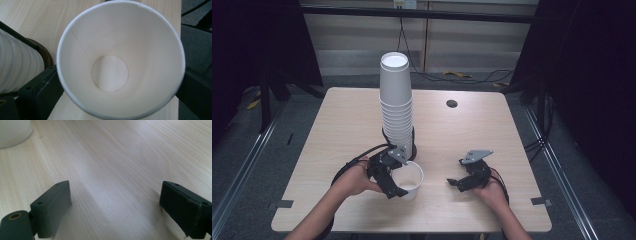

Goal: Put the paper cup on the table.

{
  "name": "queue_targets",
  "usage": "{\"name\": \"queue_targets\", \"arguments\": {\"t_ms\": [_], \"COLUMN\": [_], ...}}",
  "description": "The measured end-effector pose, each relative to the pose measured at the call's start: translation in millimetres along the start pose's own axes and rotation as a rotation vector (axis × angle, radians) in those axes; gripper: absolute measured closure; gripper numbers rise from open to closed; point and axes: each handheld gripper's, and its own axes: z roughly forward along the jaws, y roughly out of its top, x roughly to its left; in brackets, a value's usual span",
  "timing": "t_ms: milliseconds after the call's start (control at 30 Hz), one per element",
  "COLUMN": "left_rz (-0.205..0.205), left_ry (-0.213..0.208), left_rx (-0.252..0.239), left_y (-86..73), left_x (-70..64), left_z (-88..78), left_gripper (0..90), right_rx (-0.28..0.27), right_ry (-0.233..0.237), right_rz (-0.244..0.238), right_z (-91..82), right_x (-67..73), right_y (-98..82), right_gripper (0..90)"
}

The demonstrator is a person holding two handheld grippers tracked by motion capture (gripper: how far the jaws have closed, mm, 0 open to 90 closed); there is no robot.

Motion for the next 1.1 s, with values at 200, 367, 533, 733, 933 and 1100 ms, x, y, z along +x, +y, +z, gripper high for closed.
{"name": "queue_targets", "arguments": {"t_ms": [200,367,533,733,933,1100], "left_rz": [-0.025,-0.037,-0.066,-0.114,-0.118,-0.137], "left_ry": [-0.006,-0.003,0.006,0.046,0.069,0.081], "left_rx": [-0.017,-0.020,-0.052,-0.062,-0.050,-0.055], "left_y": [-7.4,-13.0,-20.8,-32.4,-44.8,-55.0], "left_x": [-0.5,-0.6,1.7,3.4,3.5,3.3], "left_z": [3.2,3.0,-1.6,-5.4,-9.9,-15.1], "left_gripper": [0.9,0.6,0.2,3.4,6.2,11.2], "right_rx": [0.000,0.000,0.000,0.000,0.000,-0.001], "right_ry": [0.000,0.000,0.000,0.003,0.002,0.002], "right_rz": [0.000,0.000,0.000,-0.002,-0.002,-0.002], "right_z": [0.0,-0.1,-0.1,-0.1,-0.2,-0.2], "right_x": [0.0,0.0,0.0,0.1,0.3,0.3], "right_y": [0.0,0.0,0.0,0.0,-0.1,-0.1], "right_gripper": [9.7,9.7,9.8,9.9,10.0,10.0]}}
